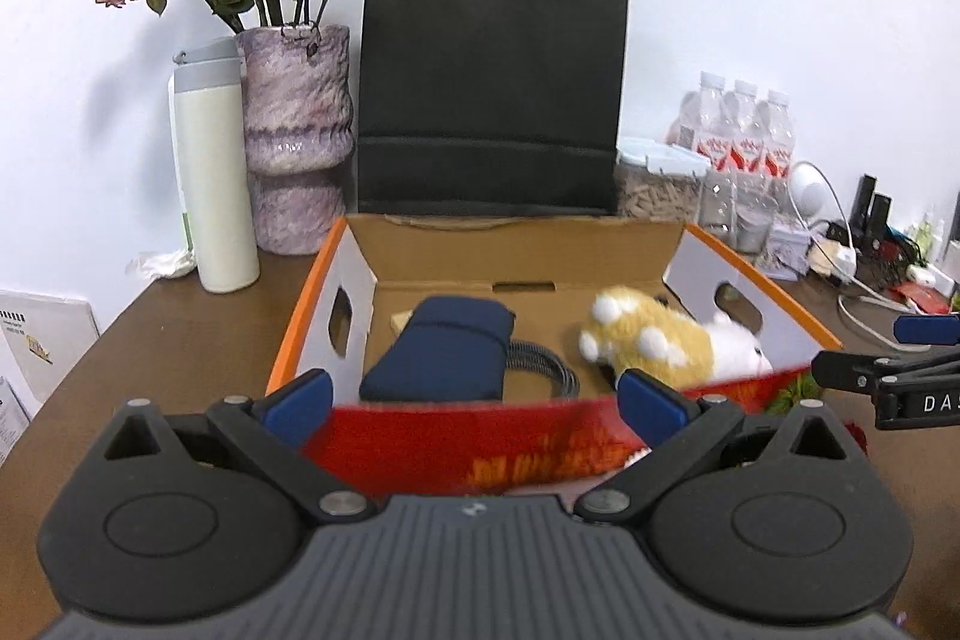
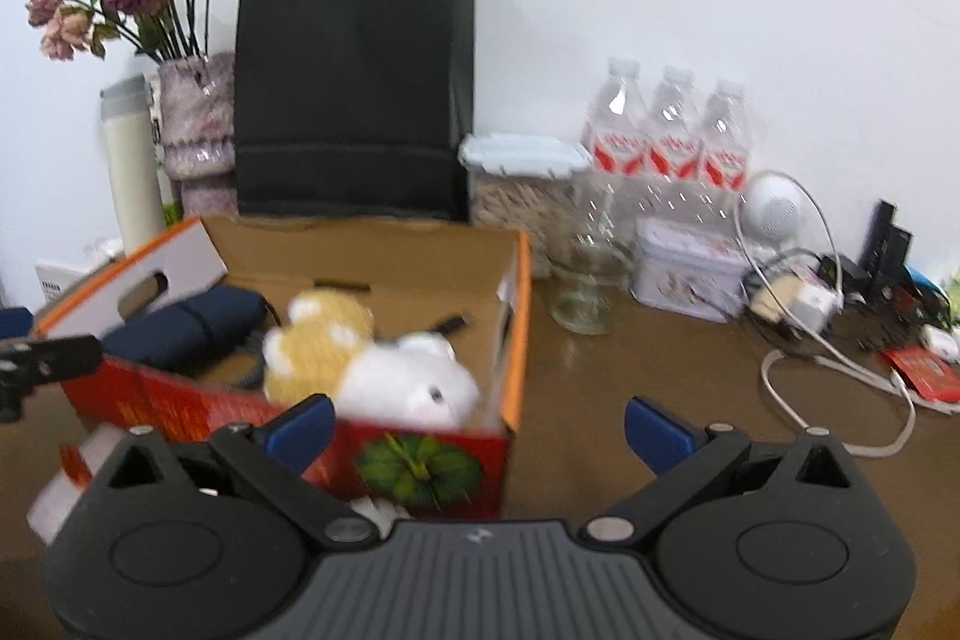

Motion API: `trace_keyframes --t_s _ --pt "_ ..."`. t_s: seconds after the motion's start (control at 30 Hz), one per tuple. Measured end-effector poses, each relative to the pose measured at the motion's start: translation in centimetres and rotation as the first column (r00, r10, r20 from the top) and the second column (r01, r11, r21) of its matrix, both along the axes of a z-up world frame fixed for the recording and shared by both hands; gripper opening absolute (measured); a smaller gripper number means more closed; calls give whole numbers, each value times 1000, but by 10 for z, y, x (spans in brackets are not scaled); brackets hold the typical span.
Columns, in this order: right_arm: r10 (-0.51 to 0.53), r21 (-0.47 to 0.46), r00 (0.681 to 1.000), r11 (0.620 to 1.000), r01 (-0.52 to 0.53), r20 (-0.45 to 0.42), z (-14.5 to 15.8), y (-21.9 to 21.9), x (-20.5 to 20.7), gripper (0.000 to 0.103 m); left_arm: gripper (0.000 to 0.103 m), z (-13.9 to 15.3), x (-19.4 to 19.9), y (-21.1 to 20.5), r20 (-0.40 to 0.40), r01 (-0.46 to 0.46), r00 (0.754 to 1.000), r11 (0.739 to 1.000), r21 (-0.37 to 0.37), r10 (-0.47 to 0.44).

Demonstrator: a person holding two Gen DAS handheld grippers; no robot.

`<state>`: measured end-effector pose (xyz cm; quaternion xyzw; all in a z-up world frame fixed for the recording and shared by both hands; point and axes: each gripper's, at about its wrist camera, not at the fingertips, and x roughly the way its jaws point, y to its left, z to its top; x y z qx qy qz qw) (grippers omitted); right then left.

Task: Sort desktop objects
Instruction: 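Withdraw both grippers from the box back toward the table items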

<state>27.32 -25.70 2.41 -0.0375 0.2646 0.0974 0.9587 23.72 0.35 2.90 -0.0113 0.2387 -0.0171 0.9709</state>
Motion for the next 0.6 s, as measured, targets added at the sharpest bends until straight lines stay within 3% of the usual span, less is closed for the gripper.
trace_keyframes --t_s 0.27,0.6 --pt "-23 -12 996 1000 22 -88 -30 -17 -19 103 103 -13 -18 -9 -32 26 999 1000 18 -25" --pt "-31 -13 994 999 30 -102 -43 -17 -30 103 103 -24 -28 -19 -30 14 999 999 29 -13"
